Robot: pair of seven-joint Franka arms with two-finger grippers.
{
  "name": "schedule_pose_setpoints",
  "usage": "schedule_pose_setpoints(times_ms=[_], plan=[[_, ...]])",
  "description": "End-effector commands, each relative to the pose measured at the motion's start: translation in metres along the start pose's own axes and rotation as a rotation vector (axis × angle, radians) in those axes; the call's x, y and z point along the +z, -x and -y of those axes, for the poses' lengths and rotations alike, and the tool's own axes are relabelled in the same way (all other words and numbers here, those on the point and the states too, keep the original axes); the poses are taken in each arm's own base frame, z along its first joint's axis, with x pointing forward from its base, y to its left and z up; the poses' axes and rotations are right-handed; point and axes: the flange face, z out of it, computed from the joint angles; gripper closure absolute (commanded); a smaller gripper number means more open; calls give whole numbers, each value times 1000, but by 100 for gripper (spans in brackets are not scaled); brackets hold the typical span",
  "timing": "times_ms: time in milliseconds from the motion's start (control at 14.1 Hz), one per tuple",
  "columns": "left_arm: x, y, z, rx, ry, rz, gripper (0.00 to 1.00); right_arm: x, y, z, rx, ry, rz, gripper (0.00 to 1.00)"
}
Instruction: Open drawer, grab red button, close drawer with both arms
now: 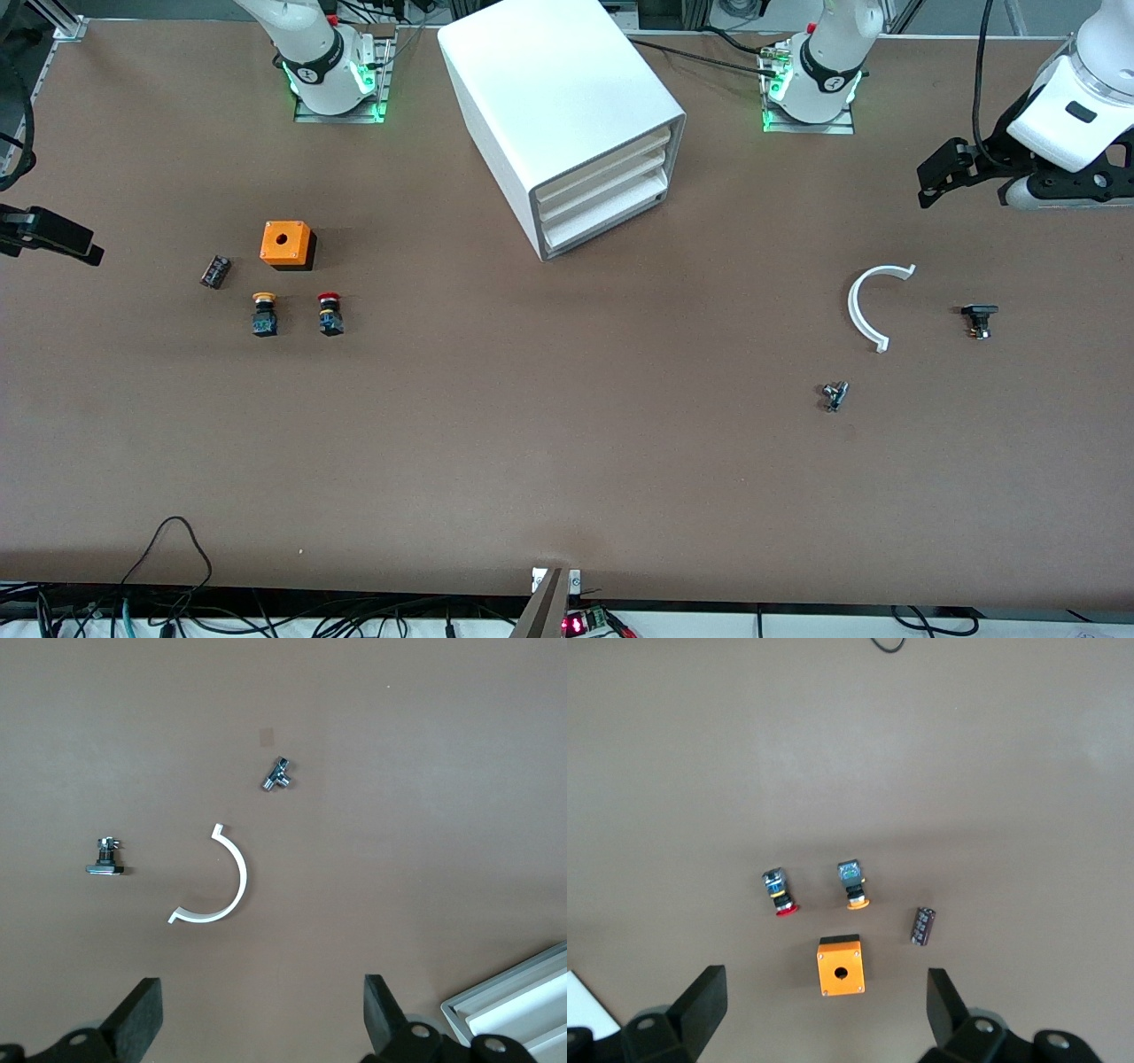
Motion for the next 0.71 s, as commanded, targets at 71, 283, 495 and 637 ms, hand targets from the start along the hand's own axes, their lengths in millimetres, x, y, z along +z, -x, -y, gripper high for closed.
schedule_pose_setpoints(times_ms=[71, 283, 495, 637], plan=[[-3, -3, -1, 53, -15, 9, 0, -2, 35, -3, -9, 27, 24, 0], [-2, -3, -4, 99, -10, 10, 0, -2, 42, -4, -42, 31, 21, 0], [-4, -7, 2, 86, 5, 12, 0, -10, 47, 4, -63, 31, -1, 0], [-4, -7, 0, 89, 4, 15, 0, -11, 46, 4, -59, 26, -11, 0]])
